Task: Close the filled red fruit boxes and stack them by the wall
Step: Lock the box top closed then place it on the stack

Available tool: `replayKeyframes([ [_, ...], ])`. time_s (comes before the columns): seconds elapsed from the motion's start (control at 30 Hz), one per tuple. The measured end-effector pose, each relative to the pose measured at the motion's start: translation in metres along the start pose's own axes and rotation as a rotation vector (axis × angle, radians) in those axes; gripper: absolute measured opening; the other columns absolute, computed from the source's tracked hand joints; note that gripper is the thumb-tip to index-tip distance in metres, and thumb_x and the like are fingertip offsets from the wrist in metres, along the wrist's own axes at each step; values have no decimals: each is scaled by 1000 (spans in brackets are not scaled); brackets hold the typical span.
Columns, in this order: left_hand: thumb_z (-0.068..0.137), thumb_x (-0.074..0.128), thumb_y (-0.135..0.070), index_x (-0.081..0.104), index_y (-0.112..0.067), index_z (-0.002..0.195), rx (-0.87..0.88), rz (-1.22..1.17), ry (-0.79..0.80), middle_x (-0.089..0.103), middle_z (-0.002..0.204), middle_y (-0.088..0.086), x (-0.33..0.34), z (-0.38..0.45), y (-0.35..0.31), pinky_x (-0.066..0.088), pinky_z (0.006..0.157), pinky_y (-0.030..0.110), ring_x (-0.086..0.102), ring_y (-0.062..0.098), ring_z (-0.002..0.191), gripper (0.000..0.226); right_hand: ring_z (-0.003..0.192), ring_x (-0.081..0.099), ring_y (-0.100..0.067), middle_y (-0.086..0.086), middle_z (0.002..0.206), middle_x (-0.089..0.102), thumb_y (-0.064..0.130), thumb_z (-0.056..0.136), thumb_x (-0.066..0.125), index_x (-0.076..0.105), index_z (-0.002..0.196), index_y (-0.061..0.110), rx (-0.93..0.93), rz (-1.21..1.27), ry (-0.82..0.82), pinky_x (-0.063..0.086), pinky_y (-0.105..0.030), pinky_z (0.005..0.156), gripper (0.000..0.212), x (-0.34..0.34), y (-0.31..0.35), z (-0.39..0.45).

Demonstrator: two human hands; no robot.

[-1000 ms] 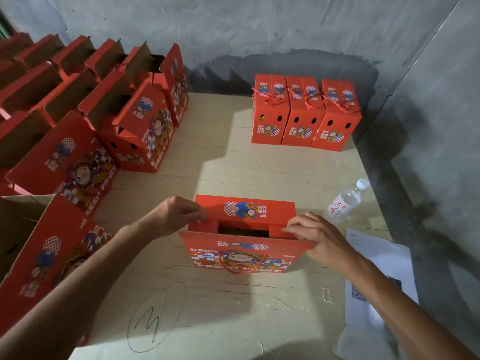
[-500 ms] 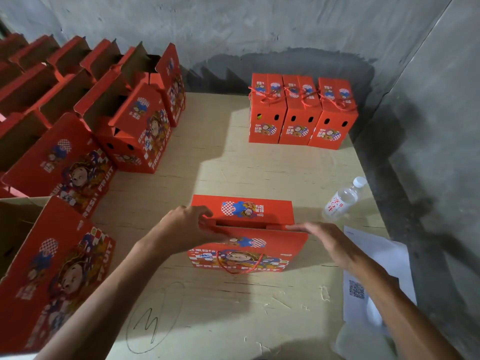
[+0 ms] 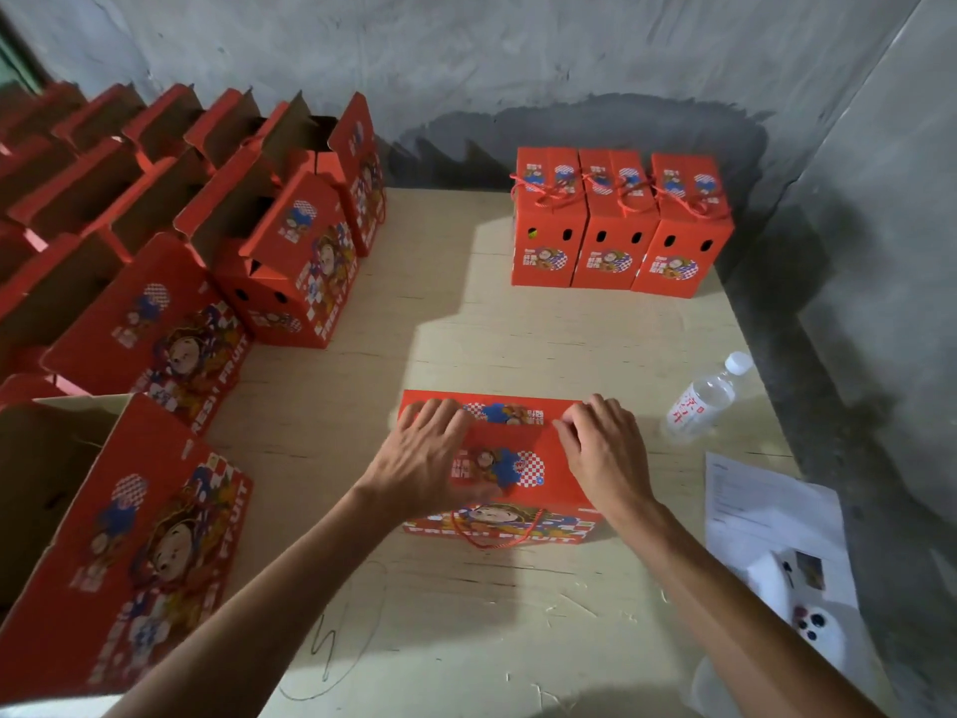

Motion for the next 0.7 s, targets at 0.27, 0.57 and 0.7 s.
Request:
replayKeyframes([
  [0.27,67,59,-94,50,-12,146,-37,-174,-17,46,133,4,18,-11,-9,45,107,44,45,24,117,114,97,50,-23,0,110,54,66,94,50,63,117,19,-63,3,131,43,-43,88,54,13,36,-20],
  [0.57,75,64,-86,61,-5,134,29,-172,-127,57,118,11,19,-14,-13,52,88,45,52,28,102,100,85,52,-24,2,93,60,53,104,52,67,95,17,-77,15,45,43,-40,75,40,12,45,-9],
  [0.7,78,66,-81,64,-4,135,106,-149,-237,64,113,14,21,-16,-11,54,82,46,57,31,94,96,76,48,-22,1,83,56,37,107,56,66,86,13,-113,103,22,44,-40,66,33,9,46,-5],
])
Point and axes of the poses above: each hand's wrist, its own z-axis towards the middle knuckle, its own x-axis out of the palm, y = z × x, the point moved 2 cm from there along z, towards the middle knuckle
